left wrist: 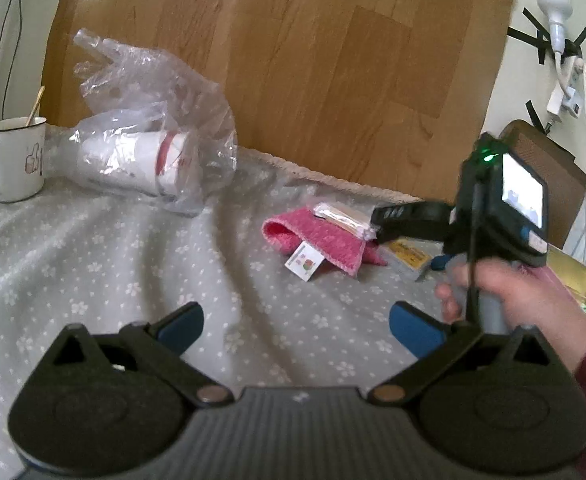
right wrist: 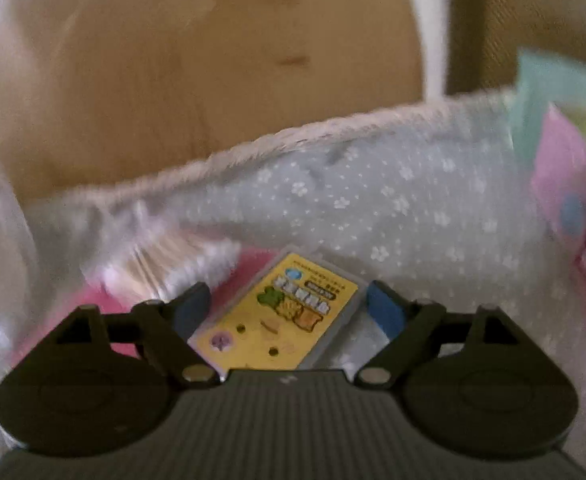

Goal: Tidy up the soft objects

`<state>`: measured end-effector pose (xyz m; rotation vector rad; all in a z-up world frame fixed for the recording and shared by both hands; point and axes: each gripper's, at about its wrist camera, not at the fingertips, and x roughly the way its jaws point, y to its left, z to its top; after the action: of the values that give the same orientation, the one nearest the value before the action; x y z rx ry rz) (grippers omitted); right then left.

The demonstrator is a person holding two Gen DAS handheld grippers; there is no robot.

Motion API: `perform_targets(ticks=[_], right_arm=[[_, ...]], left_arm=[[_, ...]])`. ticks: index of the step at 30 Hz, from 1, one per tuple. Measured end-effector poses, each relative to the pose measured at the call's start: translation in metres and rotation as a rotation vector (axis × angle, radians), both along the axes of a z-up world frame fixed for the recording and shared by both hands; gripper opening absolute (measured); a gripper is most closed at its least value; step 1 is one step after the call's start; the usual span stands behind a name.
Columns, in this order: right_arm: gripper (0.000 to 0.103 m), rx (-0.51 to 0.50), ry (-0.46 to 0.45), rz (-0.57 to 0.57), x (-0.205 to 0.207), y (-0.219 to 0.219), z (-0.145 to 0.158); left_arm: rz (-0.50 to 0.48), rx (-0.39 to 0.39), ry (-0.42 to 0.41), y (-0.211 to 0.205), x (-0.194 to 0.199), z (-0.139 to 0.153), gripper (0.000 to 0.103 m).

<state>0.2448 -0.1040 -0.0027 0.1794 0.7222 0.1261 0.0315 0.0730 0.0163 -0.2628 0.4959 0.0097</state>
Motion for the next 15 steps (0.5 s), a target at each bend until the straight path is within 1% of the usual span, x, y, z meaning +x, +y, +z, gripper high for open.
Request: perform_targets(ticks=[1, 2, 3, 5, 7, 10, 12, 14, 15], right_arm=[[0.077, -0.057, -0.015, 0.019, -0.004, 0.006, -0.002], [0.075, -0.060, -0.021, 0.040, -0.008, 0.007, -0.002], [0.074, -0.059, -0.022, 0.062, -0.012, 0.007, -0.002], [0.070, -0.091, -0.026, 0.113, -0.021, 0.003, -0.001], [0.070, -0.107, -0.037, 0.164, -0.042, -0.004, 0.000], [0.068, -0.127, -0.064, 0.276, -0.089, -0.013, 0.002], [0.068, -0.107, -0.064, 0.351, -0.118, -0.017, 0.003], [0.068, -0.138, -0.091, 0.430, -0.158, -0.022, 0.004], [0.068, -0.137, -0.097, 0.459, -0.177, -0.026, 0.005]], left_arm=[[0.001, -0.001, 0.002, 0.000, 0.000, 0.000, 0.102], [0.002, -0.002, 0.004, 0.000, 0.000, 0.000, 0.102], [0.003, -0.003, 0.006, 0.000, 0.001, 0.000, 0.102], [0.004, -0.005, 0.009, 0.001, 0.001, 0.000, 0.102], [0.001, -0.007, 0.011, 0.001, 0.001, 0.000, 0.102], [-0.007, -0.006, 0.010, 0.001, 0.001, 0.000, 0.102], [-0.021, 0.001, 0.010, -0.001, 0.000, 0.000, 0.102], [-0.045, 0.017, 0.010, -0.005, -0.001, 0.001, 0.102], [-0.057, 0.030, 0.009, -0.008, -0.002, 0.001, 0.102]])
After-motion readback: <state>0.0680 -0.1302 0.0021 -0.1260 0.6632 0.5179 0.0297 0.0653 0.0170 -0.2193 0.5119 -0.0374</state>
